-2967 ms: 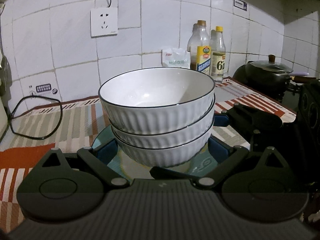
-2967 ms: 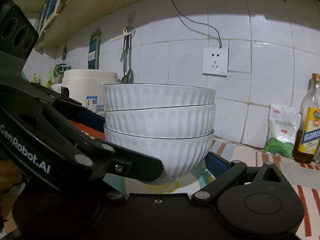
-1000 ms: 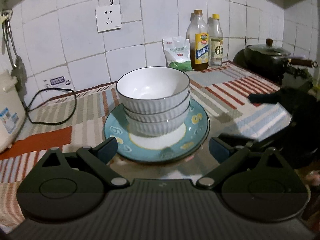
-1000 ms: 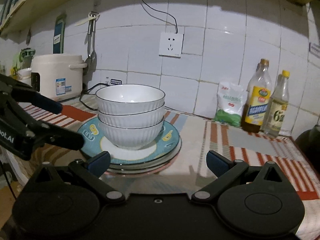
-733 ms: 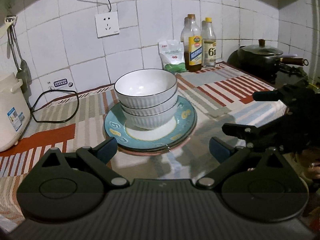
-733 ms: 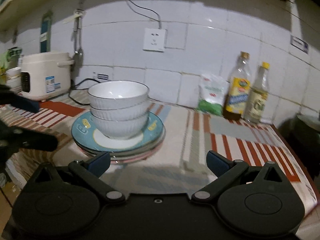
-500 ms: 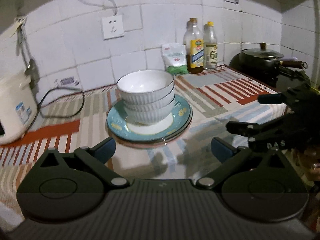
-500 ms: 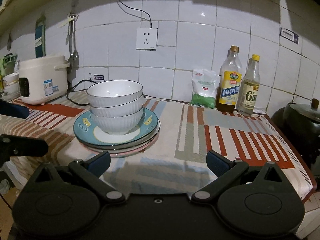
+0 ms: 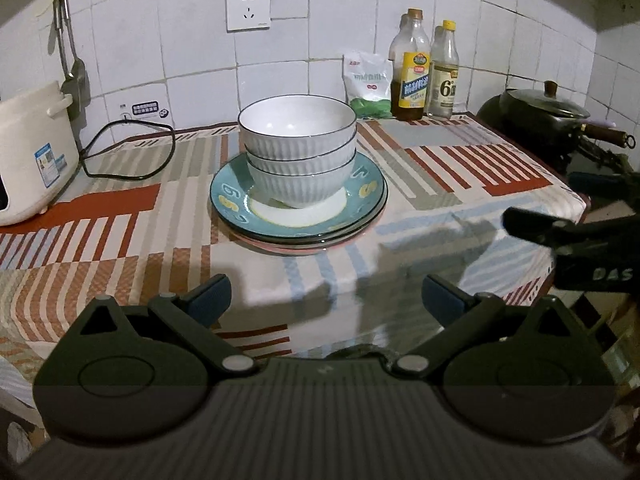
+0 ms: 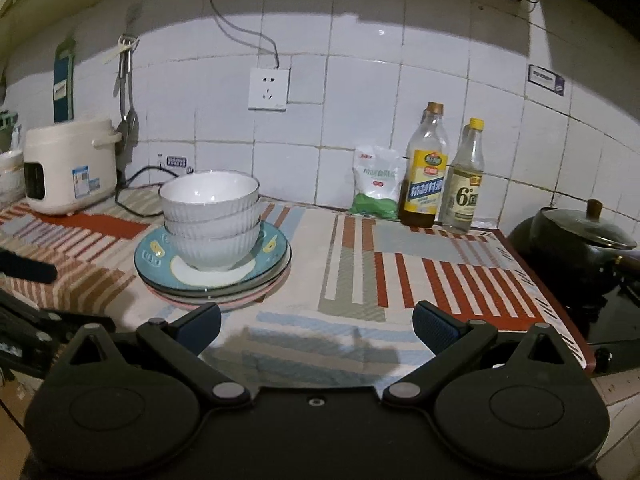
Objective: Organize plates and bowls
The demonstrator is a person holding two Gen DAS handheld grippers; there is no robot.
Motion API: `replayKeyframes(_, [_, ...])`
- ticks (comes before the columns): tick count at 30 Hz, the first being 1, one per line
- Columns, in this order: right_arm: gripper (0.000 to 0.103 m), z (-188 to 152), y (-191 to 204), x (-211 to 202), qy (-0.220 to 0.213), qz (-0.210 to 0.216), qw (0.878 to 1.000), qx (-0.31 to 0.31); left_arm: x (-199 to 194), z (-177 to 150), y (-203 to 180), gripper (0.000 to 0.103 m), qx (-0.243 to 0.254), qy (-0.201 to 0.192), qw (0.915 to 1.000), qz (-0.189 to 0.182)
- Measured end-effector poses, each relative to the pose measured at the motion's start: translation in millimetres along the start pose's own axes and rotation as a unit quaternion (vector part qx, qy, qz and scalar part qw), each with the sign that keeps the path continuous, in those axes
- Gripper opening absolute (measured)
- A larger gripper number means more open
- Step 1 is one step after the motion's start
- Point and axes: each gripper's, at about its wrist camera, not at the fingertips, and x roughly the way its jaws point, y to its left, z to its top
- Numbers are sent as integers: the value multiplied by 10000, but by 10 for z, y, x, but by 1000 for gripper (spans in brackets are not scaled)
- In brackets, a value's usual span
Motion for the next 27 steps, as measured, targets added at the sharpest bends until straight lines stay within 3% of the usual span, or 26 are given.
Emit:
replayKeyframes(7, [103, 84, 192, -225, -301, -516, 9981, -147, -151, -1, -83, 103, 16, -303, 9992, 261])
replayKeyframes(12, [103, 97, 307, -358, -254, -404, 9989, -25, -261, -41, -113, 103, -34, -487, 9978, 441])
replayKeyframes(19, [103, 36, 317, -344, -118, -772, 9969, 83, -365, -157, -57, 103, -326, -695, 9943, 742])
replayKeyframes(27, [103, -196, 106, -410, -479, -460, 9950, 745, -365, -290, -75, 103, -255, -892, 9912, 945])
